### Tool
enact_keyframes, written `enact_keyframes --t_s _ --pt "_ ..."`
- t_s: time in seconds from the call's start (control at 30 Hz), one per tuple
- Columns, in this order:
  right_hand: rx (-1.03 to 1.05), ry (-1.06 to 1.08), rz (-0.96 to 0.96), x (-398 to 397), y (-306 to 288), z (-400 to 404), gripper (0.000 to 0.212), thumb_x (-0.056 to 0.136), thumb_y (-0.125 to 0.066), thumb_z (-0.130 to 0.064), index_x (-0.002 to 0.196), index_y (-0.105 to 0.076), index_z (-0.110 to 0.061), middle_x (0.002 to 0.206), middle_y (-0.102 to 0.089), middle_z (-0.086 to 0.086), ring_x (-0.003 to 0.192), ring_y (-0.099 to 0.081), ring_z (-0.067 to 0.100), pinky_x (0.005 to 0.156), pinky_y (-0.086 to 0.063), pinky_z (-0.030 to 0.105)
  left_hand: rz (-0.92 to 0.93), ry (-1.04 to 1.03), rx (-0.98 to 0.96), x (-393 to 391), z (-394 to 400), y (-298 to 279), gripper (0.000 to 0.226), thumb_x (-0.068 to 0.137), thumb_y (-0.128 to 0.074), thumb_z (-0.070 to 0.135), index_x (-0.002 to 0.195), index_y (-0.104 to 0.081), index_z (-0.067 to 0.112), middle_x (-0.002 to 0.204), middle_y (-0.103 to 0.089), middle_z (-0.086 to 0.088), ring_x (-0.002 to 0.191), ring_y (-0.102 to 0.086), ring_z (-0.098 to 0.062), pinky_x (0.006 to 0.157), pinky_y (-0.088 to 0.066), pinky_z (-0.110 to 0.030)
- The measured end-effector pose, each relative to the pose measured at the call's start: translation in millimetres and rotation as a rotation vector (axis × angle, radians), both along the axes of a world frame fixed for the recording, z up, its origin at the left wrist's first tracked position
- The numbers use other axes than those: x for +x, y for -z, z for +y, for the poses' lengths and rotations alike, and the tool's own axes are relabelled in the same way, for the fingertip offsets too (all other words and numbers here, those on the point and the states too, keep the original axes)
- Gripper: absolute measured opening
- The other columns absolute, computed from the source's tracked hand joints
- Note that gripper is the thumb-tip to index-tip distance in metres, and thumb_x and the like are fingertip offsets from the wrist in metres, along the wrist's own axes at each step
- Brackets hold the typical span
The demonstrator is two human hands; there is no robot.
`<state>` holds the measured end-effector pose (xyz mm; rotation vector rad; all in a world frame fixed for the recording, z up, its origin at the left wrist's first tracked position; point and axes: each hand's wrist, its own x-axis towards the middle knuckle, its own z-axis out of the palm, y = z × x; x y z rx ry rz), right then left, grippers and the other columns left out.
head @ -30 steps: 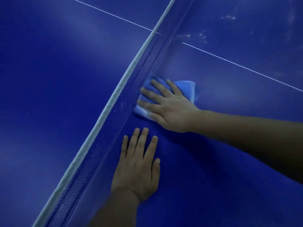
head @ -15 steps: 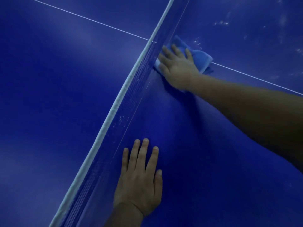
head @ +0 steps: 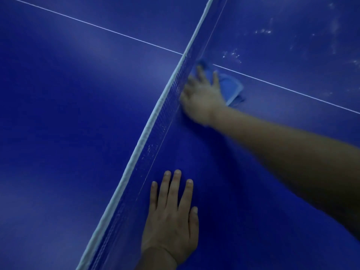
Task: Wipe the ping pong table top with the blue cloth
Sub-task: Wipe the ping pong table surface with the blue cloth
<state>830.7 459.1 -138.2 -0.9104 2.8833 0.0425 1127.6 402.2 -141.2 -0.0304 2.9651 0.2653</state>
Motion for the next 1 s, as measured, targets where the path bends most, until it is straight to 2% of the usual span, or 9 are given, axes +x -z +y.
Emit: enact_keyframes --t_s 0.17,0.3,0.47,0.57,0.63,0.7,0.8,0.93,1.0 --pt "-0.026 -0.036 -0.052 32 3 -29 0.052 0.100 -0.030 -0.036 0.146 -0.047 -0.019 0.157 -0.035 0.004 0.153 0.001 0.033 0.113 0.011 0.068 0.011 0.001 -0.013 -2 0 0 0.059 0.093 -0.037 0.041 0.142 -0.051 0.011 0.156 -0.035 -0.014 0.145 -0.026 -0.031 0.110 -0.019 -0.054" --pt "-0.031 0.431 0.067 9 1 60 0.053 0.105 -0.026 -0.034 0.156 -0.026 -0.023 0.166 -0.015 0.004 0.152 -0.006 0.042 0.111 -0.006 0.077 0.029 -0.010 0.014 -1 1 0 0.058 0.101 -0.023 0.041 0.142 -0.051 0.011 0.157 -0.035 -0.015 0.146 -0.024 -0.032 0.113 -0.017 -0.054" --pt "-0.149 1.058 0.015 18 -4 156 0.055 0.105 -0.019 -0.039 0.159 -0.019 -0.026 0.168 -0.009 0.000 0.152 0.002 0.041 0.112 0.000 0.075 0.005 -0.012 0.027 -1 2 1 0.063 0.103 -0.013 0.044 0.143 -0.049 0.012 0.157 -0.034 -0.015 0.148 -0.021 -0.032 0.114 -0.015 -0.055" --pt "-0.127 0.619 0.136 33 9 79 0.055 0.103 -0.027 -0.032 0.157 -0.023 -0.022 0.167 -0.015 0.006 0.151 -0.005 0.046 0.110 -0.002 0.076 0.041 -0.011 0.024 -2 3 2 0.058 0.096 -0.033 0.040 0.143 -0.048 0.011 0.157 -0.033 -0.015 0.148 -0.021 -0.031 0.115 -0.013 -0.054" --pt "-0.155 0.266 0.049 43 12 30 0.053 0.104 -0.023 -0.041 0.156 -0.025 -0.030 0.167 -0.016 -0.001 0.153 -0.004 0.039 0.111 0.002 0.072 0.053 -0.014 0.013 -1 4 3 0.059 0.094 -0.036 0.039 0.144 -0.047 0.011 0.157 -0.033 -0.014 0.148 -0.019 -0.030 0.116 -0.011 -0.052" --pt "-0.155 0.176 -0.035 30 6 41 0.052 0.105 -0.020 -0.047 0.155 -0.025 -0.036 0.167 -0.016 -0.005 0.153 -0.004 0.034 0.113 0.003 0.070 0.064 -0.017 0.022 0 4 4 0.059 0.094 -0.035 0.039 0.144 -0.047 0.011 0.158 -0.032 -0.013 0.149 -0.018 -0.030 0.118 -0.008 -0.050" --pt "-0.007 0.456 0.104 17 10 148 0.053 0.105 -0.027 -0.037 0.157 -0.023 -0.027 0.166 -0.017 0.005 0.149 -0.011 0.047 0.108 -0.009 0.079 0.081 -0.018 0.032 -1 4 6 0.059 0.094 -0.034 0.039 0.145 -0.046 0.010 0.158 -0.031 -0.015 0.150 -0.018 -0.031 0.119 -0.006 -0.051" --pt "-0.182 1.240 -0.016 22 -9 266 0.058 0.102 -0.016 -0.043 0.159 -0.013 -0.034 0.168 -0.004 -0.003 0.151 0.003 0.044 0.108 0.000 0.078 0.070 -0.026 0.042 -2 5 6 0.059 0.095 -0.033 0.039 0.145 -0.045 0.010 0.158 -0.030 -0.015 0.150 -0.018 -0.032 0.120 -0.005 -0.051" --pt "-0.155 1.217 0.017 28 -9 234 0.057 0.103 -0.017 -0.040 0.159 -0.014 -0.030 0.168 -0.005 -0.001 0.151 0.002 0.045 0.108 0.000 0.079 0.065 -0.027 0.050 -2 4 4 0.060 0.095 -0.033 0.039 0.144 -0.046 0.009 0.157 -0.031 -0.016 0.149 -0.018 -0.032 0.120 -0.004 -0.050"
